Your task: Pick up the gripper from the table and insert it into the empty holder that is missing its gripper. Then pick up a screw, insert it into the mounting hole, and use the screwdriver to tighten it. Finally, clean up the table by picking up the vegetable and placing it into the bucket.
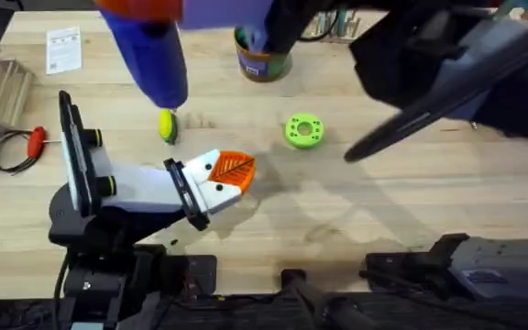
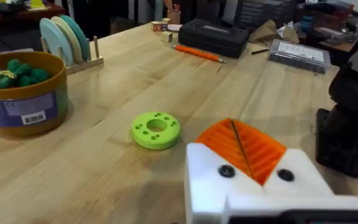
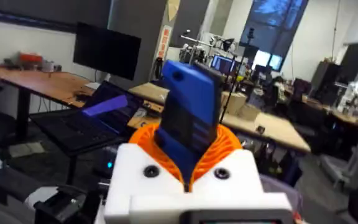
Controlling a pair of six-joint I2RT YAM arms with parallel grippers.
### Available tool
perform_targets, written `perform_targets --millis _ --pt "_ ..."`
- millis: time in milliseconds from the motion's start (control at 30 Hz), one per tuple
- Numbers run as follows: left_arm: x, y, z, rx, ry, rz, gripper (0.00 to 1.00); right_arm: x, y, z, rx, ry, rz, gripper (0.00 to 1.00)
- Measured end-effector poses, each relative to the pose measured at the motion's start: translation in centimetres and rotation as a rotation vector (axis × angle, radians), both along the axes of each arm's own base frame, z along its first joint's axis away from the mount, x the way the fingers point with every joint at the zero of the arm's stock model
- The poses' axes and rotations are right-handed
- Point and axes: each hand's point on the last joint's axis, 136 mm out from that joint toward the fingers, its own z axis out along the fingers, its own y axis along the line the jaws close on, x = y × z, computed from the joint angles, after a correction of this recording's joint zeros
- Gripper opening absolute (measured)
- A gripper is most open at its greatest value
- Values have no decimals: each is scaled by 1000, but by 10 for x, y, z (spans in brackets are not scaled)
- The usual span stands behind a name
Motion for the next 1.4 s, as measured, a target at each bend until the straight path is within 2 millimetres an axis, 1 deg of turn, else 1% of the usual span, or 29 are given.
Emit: perform_targets --millis 67,133,200,267,333,367,433,467,567,667,733,833,900,1000,1100,1133,1167,1233,1300,1400 --pt "0 0 0 0 0 0 5 6 1 0 -28 33 -8 24" --pt "0 0 0 0 0 0 5 17 5 -8 -95 110 -21 24" --pt "0 0 0 0 0 0 5 32 9 -26 -202 222 -44 24" --pt "0 0 0 0 0 0 5 49 8 -47 -321 340 -88 24" --pt "0 0 0 0 0 0 5 68 1 -69 -446 449 -172 24" --pt "0 0 0 0 0 0 5 76 -6 -80 -507 490 -229 24" --pt "0 0 0 0 0 0 5 90 -22 -94 -608 524 -343 24" --pt "0 0 0 0 0 0 5 97 -32 -97 -649 518 -402 24" --pt "0 0 0 0 0 0 5 117 -61 -99 -731 457 -558 24" --pt "0 0 0 0 0 0 5 132 -87 -102 -793 382 -667 24" --pt "0 0 0 0 0 0 5 137 -105 -117 -872 348 -719 24" --pt "0 0 0 0 0 0 5 137 -139 -149 -1058 311 -800 24" --pt "0 0 0 0 0 0 5 135 -160 -165 -1175 283 -849 24" --pt "0 0 0 0 0 0 5 137 -191 -182 -1329 236 -929 24" --pt "0 0 0 0 0 0 5 151 -214 -197 -1399 189 -1011 24" --pt "0 0 0 0 0 0 5 155 -222 -205 -1422 176 -1029 24" --pt "0 0 0 0 0 0 5 159 -231 -218 -1457 164 -1039 24" --pt "0 0 0 0 0 0 5 158 -250 -247 -1538 148 -1031 24" --pt "0 0 0 0 0 0 5 151 -269 -282 -1632 125 -986 24" --pt "0 0 0 0 0 0 5 141 -289 -322 -1724 65 -916 24"
